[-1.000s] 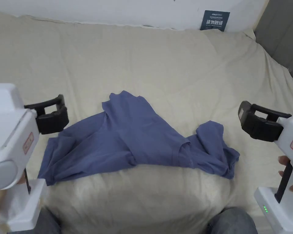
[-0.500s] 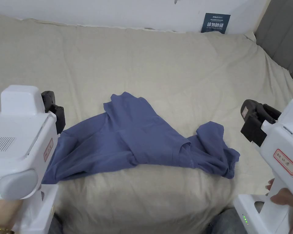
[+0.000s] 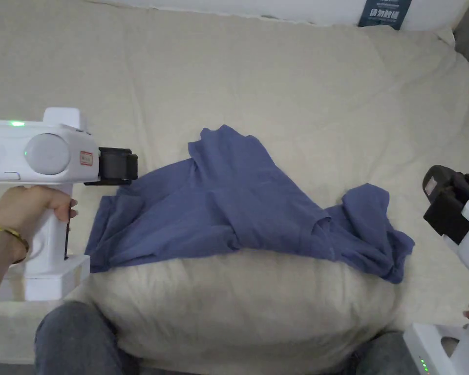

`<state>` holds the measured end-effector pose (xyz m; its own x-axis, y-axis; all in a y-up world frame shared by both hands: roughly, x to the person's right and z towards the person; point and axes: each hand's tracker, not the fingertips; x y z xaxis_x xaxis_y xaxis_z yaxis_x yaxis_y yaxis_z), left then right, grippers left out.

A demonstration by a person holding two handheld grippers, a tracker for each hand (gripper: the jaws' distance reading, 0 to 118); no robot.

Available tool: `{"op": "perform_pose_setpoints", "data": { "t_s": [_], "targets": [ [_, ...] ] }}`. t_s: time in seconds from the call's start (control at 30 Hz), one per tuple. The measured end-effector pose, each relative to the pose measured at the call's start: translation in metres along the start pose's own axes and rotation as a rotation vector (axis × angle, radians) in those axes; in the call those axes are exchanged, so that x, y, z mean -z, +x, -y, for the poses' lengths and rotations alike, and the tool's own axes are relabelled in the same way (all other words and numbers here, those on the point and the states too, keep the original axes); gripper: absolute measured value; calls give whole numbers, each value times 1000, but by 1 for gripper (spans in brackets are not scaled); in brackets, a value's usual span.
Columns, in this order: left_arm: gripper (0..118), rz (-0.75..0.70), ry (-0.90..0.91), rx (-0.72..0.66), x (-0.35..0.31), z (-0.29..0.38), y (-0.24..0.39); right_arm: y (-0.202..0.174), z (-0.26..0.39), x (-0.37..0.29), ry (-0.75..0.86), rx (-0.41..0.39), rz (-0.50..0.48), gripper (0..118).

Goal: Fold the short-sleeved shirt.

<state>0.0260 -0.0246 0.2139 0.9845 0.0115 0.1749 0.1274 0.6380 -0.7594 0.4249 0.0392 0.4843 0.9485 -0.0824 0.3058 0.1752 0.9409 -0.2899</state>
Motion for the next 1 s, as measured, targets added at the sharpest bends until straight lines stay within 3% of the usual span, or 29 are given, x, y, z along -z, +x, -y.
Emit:
{"op": "perform_pose_setpoints", "data": {
  "t_s": [0.17,0.33,0.5,0.57,0.6,0.63,0.67,0.77,0.83,1.0],
  "targets": [
    [117,-88,-131,-72,57,3,-20,4,7,12,-53,4,25,1],
    [103,-95,-185,-75,90,11,-21,12,15,26,-97,1,52,1],
    [66,-67,-237,-49,105,20,-12,16,22,37,-125,12,57,1],
    [58,-86,-202,-38,101,23,-7,16,24,41,-135,2,60,1],
    [48,-76,-201,-20,100,23,-6,11,24,43,-140,0,60,1],
    [30,-39,-198,-16,98,22,-6,9,24,43,-144,1,58,1],
    [0,-41,-201,-29,97,23,-2,9,25,45,-148,6,53,1],
    [0,-63,-204,45,97,25,8,7,27,46,-149,16,44,1],
    [0,-37,-200,13,87,20,7,8,26,46,-152,5,49,1],
    [0,10,19,-87,27,1,-10,19,7,50,-175,-2,79,2]
  ]
}}
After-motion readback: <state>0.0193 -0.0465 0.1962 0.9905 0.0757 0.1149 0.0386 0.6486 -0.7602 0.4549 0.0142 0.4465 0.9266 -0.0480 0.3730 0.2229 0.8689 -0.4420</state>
